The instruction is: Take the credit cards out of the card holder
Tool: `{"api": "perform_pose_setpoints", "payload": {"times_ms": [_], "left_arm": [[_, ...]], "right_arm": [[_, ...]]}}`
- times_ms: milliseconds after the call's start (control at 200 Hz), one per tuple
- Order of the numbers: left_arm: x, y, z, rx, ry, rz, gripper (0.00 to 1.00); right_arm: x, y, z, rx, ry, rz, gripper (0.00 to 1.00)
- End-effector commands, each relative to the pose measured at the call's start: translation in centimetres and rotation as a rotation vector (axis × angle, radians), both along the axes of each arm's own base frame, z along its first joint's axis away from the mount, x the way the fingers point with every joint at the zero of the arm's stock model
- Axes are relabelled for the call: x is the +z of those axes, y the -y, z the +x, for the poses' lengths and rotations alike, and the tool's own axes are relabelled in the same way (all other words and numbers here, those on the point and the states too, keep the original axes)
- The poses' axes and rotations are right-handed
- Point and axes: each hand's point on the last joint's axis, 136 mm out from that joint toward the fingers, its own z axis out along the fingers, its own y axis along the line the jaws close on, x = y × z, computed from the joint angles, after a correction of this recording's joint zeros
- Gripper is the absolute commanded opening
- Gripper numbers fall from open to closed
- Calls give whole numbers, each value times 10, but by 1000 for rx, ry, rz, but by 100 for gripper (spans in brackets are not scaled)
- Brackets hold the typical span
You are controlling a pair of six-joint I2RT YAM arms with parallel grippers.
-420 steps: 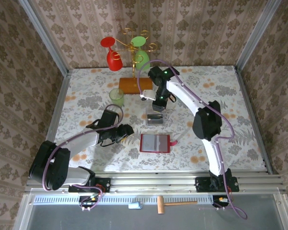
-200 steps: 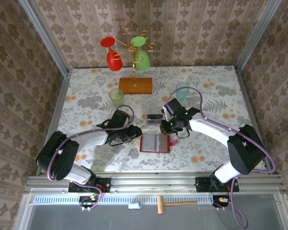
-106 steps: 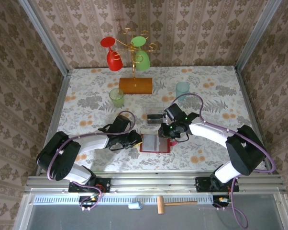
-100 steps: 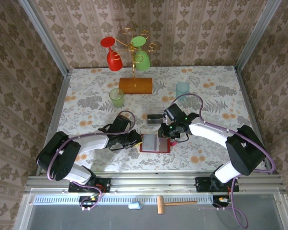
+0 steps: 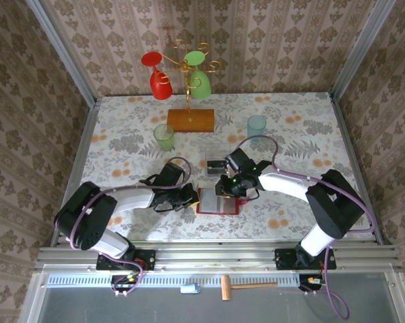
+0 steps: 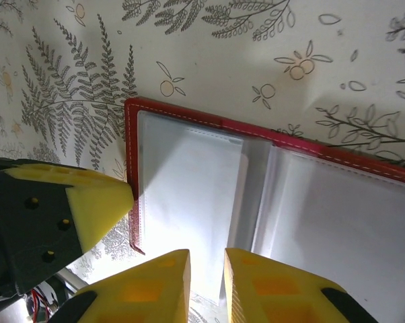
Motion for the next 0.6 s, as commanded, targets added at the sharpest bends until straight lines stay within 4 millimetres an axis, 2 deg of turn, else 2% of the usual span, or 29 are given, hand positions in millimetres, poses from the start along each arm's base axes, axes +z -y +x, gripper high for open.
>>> {"api": "perform_pose_setpoints", "payload": {"times_ms": [0,595], "left_arm": [[-5,-2,-4,-13,-20,24,7],[-11,-6,-10,-15,-41,41,7]], "right_arm": [[-3,-11,-2,3,-29,24,22],[-17,-28,-13,33,-74,27,26]]}}
